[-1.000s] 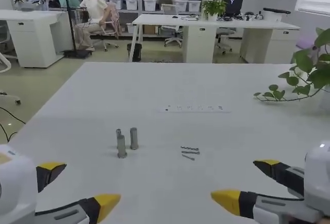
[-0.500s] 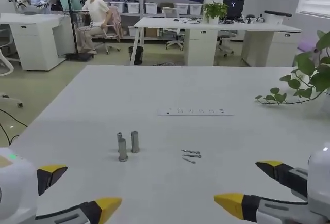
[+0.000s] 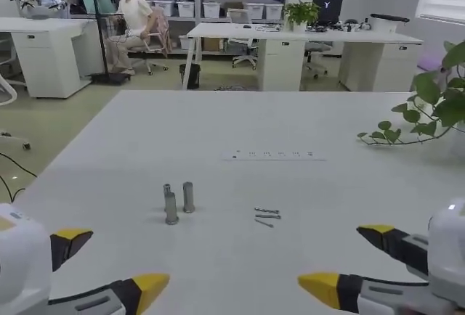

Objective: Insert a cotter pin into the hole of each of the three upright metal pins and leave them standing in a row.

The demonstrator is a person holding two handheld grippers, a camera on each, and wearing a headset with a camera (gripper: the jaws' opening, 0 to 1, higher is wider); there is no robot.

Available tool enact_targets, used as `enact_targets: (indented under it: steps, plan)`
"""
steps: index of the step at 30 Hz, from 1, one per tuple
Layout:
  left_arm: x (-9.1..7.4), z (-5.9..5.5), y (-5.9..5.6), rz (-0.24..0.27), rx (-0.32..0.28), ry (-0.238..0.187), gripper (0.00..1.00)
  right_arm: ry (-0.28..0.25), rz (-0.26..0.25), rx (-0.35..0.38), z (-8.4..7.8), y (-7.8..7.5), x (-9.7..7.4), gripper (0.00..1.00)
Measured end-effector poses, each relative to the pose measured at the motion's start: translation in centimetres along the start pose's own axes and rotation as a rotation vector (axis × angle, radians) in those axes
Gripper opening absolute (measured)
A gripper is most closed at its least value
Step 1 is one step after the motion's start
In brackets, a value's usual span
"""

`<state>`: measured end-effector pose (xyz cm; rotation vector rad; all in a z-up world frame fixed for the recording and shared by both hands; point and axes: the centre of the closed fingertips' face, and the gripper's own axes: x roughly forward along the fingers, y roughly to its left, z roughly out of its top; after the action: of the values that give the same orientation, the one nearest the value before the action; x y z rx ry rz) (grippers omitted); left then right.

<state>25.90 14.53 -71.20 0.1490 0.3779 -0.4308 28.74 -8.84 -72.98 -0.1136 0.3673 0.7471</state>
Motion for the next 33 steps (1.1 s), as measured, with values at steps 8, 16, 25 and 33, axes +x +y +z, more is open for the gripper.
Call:
enact_targets:
  steps: [8, 16, 25, 33]
  plan:
    - [-0.2, 0.0, -0.1, 0.001, -0.001, -0.004, 0.72, -0.01, -0.02, -0.018, 0.2, -0.3, -0.1, 0.9]
    - [-0.2, 0.0, -0.5, -0.011, 0.002, -0.006, 0.82, -0.001, -0.008, -0.042, 0.0, 0.2, -0.1, 1.0]
    - [0.0, 0.1, -1.2, -0.02, 0.02, 0.002, 0.93, -0.019, -0.013, -0.051, 0.3, 0.2, -0.1, 1.0]
    - [0.1, 0.0, -1.4, -0.024, 0.031, 0.009, 0.99, -0.021, -0.013, -0.032, 0.4, -0.1, 0.0, 1.0]
